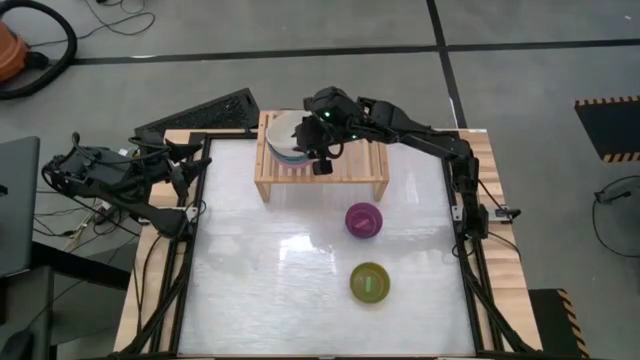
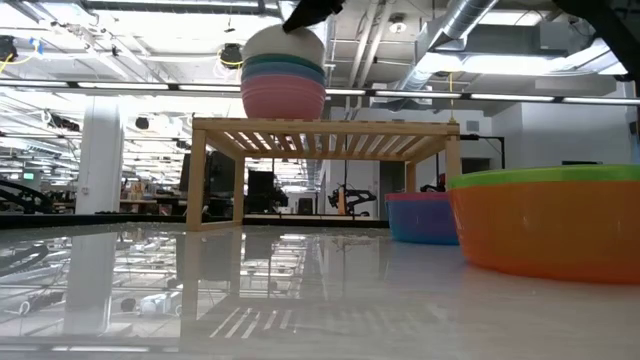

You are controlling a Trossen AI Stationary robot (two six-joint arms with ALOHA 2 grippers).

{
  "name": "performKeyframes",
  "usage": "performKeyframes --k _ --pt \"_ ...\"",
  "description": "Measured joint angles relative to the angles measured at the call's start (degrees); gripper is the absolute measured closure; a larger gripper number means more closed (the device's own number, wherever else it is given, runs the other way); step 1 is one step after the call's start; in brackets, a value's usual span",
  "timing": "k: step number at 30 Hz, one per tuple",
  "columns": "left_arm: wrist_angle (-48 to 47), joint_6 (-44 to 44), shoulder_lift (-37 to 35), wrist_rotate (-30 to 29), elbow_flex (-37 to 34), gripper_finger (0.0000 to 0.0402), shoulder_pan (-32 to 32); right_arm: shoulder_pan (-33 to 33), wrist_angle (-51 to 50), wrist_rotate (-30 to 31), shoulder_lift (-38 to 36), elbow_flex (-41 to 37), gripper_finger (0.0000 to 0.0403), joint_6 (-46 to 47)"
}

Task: Place and stack bowls onto a shelf
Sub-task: Stack the white bowl on top of the dark green bowl on the shelf

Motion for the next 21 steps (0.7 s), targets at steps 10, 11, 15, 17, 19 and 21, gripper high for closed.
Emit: performKeyframes --k 10,11,15,17,19,21 --pt "0.0 -0.2 0.5 -0.5 0.0 0.0133 0.0 2.7 4.8 4.0 -1.4 0.8 0.0190 4.9" --pt "0.0 -0.2 0.9 -0.8 0.0 0.0133 0.0 3.1 5.0 6.0 -1.9 0.8 0.0201 5.6" --pt "0.0 -0.3 1.7 -2.9 0.0 0.0133 0.0 4.7 4.2 13.3 -3.1 0.9 0.0291 7.8" --pt "0.0 -0.2 2.0 -3.6 0.0 0.0133 0.0 4.7 2.7 13.4 -3.1 0.9 0.0355 9.3" --pt "0.1 0.1 2.7 -4.0 0.0 0.0133 0.0 4.7 -0.4 13.4 -3.0 0.8 0.0383 9.6" --pt "0.0 0.4 3.1 -4.1 0.0 0.0133 0.0 4.6 -1.7 13.4 -2.1 0.8 0.0375 10.9"
